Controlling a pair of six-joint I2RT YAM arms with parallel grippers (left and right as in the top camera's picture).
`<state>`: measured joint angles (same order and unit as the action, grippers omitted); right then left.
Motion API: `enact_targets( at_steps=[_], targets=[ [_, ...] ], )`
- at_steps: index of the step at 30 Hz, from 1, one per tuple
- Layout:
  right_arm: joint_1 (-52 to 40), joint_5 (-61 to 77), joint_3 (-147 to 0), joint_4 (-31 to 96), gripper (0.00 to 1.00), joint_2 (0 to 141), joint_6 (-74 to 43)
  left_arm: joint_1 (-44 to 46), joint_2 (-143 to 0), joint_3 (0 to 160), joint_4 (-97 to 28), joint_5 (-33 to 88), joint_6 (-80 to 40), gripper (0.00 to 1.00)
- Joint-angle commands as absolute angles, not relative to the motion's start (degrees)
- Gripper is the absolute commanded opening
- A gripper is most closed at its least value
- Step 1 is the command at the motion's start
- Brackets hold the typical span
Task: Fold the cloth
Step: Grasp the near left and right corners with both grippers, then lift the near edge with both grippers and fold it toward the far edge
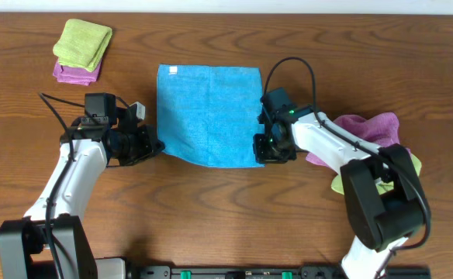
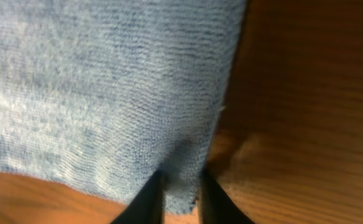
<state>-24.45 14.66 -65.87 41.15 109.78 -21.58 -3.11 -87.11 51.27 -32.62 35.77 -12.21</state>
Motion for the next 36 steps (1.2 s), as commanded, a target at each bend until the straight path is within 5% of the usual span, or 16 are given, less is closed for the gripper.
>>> enact_targets(
  at_steps=[1,2,24,36],
  targets=[
    [-24.84,15.27,-64.9,41.17,0.08,113.36,-22.28,-2.98,-86.76,52.4,-32.77,35.4,-12.25,0.06],
    [-24.84,15.27,-64.9,41.17,0.02,113.51,-22.28,-2.98,-86.76,52.4,-32.75,35.38,-12.25,0.06],
    [-22.68,6.13,-79.18,58.76,0.02,104.03,-22.11,-2.92,-79.85,52.47,-38.02,35.59,-12.27,0.05],
    [-22.87,4.51,-79.18,54.7,0.01,99.7,-23.35,-0.05,-76.49,52.47,-36.91,27.83,-17.67,0.06]
  ],
)
